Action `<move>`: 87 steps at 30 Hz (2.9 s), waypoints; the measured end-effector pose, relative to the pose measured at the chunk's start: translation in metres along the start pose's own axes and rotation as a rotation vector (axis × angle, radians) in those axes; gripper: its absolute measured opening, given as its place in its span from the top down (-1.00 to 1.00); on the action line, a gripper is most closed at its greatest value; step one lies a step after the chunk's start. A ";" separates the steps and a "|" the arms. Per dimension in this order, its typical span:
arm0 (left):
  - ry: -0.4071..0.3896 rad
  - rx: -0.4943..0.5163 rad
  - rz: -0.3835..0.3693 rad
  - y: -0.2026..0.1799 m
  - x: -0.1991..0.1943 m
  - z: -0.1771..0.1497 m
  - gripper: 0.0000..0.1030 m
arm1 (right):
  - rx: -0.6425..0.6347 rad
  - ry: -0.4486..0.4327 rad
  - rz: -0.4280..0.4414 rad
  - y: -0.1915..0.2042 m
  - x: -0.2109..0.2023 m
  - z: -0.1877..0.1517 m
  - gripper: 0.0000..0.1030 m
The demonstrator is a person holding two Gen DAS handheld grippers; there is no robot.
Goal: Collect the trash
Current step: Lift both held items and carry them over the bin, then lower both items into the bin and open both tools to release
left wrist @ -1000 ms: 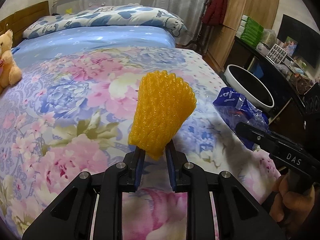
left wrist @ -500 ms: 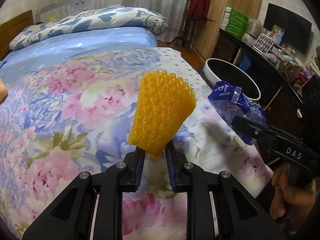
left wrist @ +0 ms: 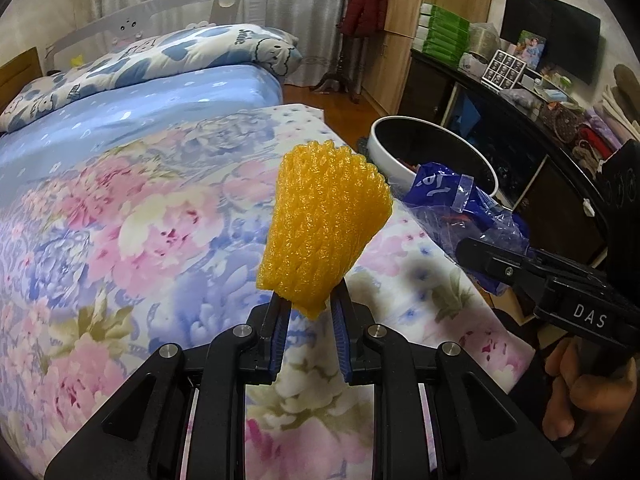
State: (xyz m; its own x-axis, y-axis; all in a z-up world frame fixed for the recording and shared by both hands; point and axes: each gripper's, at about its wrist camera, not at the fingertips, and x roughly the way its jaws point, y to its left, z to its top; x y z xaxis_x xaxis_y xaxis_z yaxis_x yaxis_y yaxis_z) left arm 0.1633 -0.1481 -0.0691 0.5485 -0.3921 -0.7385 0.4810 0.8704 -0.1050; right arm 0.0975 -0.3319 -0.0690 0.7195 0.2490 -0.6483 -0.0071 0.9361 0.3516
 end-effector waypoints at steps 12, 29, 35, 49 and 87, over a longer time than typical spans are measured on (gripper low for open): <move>-0.003 0.042 -0.014 -0.020 0.010 0.017 0.63 | 0.014 -0.027 -0.013 -0.018 -0.013 0.013 0.14; 0.006 0.077 -0.032 -0.042 0.025 0.032 0.63 | 0.036 -0.032 -0.035 -0.041 -0.018 0.025 0.14; 0.006 0.084 -0.038 -0.047 0.028 0.036 0.63 | 0.041 -0.036 -0.039 -0.047 -0.020 0.027 0.14; -0.001 0.123 -0.051 -0.069 0.039 0.057 0.63 | 0.062 -0.039 -0.072 -0.072 -0.025 0.045 0.14; 0.023 0.223 -0.050 -0.119 0.084 0.102 0.63 | 0.108 0.002 -0.120 -0.124 -0.015 0.086 0.14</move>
State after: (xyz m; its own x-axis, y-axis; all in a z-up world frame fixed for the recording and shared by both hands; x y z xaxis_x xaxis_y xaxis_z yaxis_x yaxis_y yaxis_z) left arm 0.2223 -0.3150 -0.0506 0.5058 -0.4243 -0.7511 0.6479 0.7617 0.0060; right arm 0.1477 -0.4728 -0.0449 0.7095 0.1376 -0.6912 0.1533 0.9271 0.3419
